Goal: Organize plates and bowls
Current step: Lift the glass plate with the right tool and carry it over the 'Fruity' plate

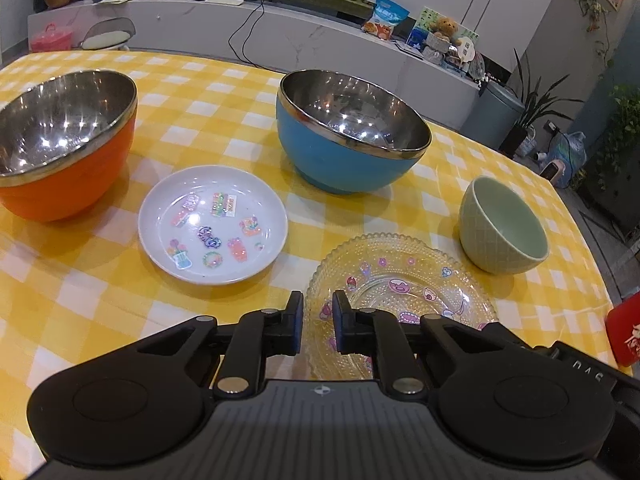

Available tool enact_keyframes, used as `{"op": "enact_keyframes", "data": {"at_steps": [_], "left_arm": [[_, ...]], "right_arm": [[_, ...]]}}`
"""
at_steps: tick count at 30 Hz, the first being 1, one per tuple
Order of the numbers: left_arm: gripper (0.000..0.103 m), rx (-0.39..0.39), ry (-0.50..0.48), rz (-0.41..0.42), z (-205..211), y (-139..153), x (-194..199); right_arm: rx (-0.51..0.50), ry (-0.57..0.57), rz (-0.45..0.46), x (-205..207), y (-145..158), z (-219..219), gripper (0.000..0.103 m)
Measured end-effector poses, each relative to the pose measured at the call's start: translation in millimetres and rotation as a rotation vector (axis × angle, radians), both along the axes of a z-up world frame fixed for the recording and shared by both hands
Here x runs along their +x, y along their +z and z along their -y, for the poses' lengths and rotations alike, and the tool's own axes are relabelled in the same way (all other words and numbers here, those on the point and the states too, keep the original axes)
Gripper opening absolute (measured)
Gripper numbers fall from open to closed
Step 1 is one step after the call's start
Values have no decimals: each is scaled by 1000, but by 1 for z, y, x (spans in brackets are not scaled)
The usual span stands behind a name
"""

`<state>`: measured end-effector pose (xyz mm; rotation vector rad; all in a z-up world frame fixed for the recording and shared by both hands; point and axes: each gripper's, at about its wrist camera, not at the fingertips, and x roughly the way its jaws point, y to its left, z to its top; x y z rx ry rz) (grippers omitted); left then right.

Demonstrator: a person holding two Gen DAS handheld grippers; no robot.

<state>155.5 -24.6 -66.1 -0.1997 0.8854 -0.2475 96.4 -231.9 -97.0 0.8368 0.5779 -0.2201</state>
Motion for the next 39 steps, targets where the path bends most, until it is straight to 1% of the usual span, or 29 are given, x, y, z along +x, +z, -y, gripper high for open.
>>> {"op": "enact_keyframes", "data": {"at_steps": [8,15,19,27,33,39], "left_arm": [[16,5,15,-11,-12,10,-7],[16,-1,22,7,-23,27,-22],[16,-15,32,15,-34,40,-32],[16,-10,67,26,-61,57,-61],[16,-25,111,13,-89,62,-83],[16,-38,137,0,-108,60,-99]], "right_arm": [[43,22,6,-4,8,-4,3],[63,45,21,-13,21,-12,3],[85,67,21,-19,29,-17,3],[118,142,12,-32,40,-39,3],[110,208,2,-41,50,-62,3],[100,258,-4,-49,55,-80,3]]}}
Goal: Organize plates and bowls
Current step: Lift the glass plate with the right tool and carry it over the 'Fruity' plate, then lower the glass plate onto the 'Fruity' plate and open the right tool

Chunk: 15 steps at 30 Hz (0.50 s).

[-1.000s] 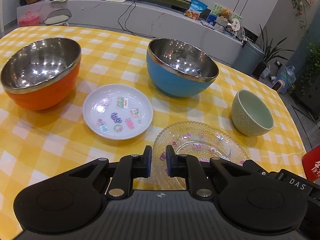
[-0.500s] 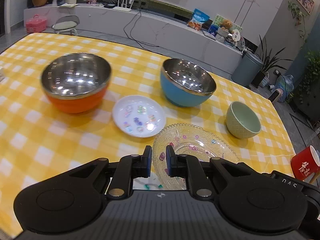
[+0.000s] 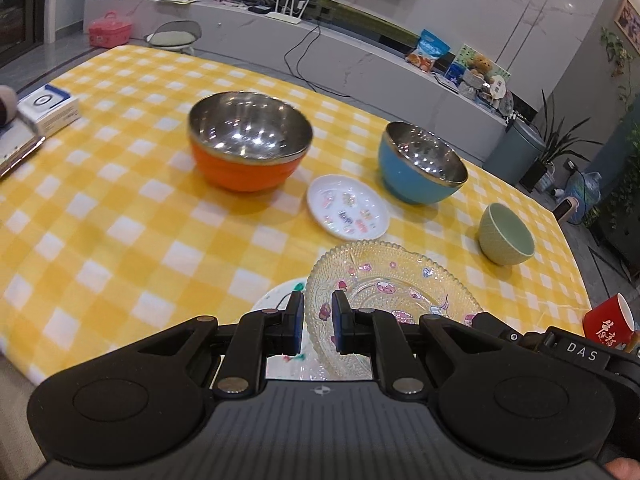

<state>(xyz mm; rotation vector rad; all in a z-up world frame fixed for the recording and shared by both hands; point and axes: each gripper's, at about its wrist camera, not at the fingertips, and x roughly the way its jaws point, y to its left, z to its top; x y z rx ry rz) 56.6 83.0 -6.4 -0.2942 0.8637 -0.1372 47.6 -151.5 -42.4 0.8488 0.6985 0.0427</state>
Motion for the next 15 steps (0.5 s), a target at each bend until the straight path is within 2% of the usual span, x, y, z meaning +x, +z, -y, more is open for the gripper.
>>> {"op": "enact_keyframes", "data": {"at_steps": [15], "left_arm": [[14,-4,29,-44,-20,-29,-10]], "right_arm": [[-37,61,-63,-5,-20,-21,3]]}}
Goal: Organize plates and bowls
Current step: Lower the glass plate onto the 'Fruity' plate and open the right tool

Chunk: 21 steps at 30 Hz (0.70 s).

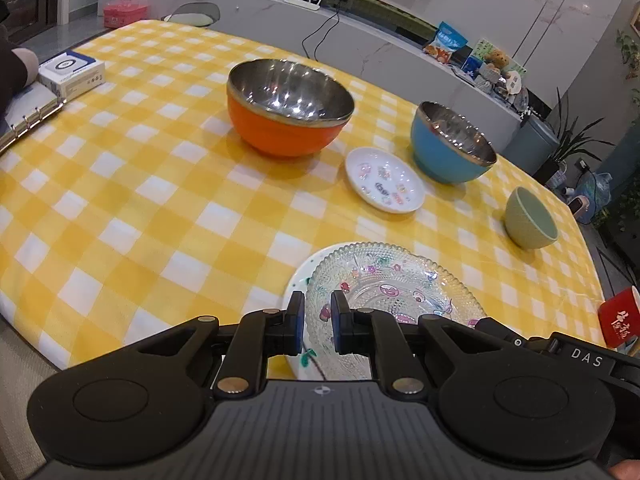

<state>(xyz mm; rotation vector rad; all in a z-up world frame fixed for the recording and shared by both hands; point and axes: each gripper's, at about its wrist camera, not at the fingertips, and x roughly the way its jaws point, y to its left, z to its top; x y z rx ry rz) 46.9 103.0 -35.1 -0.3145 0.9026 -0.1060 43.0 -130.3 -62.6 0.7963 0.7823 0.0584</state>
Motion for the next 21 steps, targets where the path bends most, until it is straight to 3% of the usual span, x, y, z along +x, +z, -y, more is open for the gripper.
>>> {"op": "enact_keyframes", "data": {"at_steps": [12,21], "left_arm": [[14,20,-7,-1,-4,-14,5],[14,84,-23,10,4,-18,7]], "right_arm": [[-33,29,-10,7,-14,-7,3],[-140,67,39,9,-9,-16,4]]}}
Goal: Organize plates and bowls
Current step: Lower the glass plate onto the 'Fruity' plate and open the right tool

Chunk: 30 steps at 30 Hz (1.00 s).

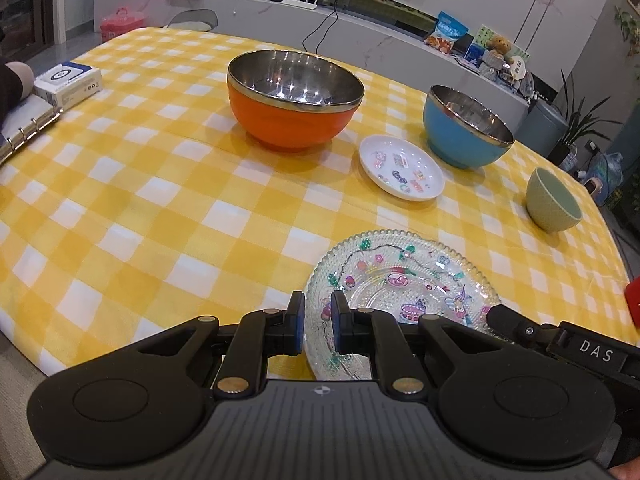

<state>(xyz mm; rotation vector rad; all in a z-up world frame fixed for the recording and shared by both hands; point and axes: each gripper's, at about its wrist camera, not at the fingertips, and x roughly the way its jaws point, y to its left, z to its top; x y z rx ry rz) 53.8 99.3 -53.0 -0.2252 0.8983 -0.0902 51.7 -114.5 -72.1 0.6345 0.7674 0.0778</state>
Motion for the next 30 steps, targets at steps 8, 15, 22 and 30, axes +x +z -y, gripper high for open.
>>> {"op": "enact_keyframes", "data": {"at_steps": [8,15,22,30], "left_arm": [[14,60,-16,18,6,-2,-1],[13,87,-29,36,9,-1,-2],[16,89,-22,42,8,0,-3],[31,99,3,97,6,17,0]], "right_arm": [[-111,24,27,0,5,-13,6],[-204,35,49,1,5,-19,6],[-202,40,48,2,5,-19,9],[-184,14,61,1,12,-15,25]]}}
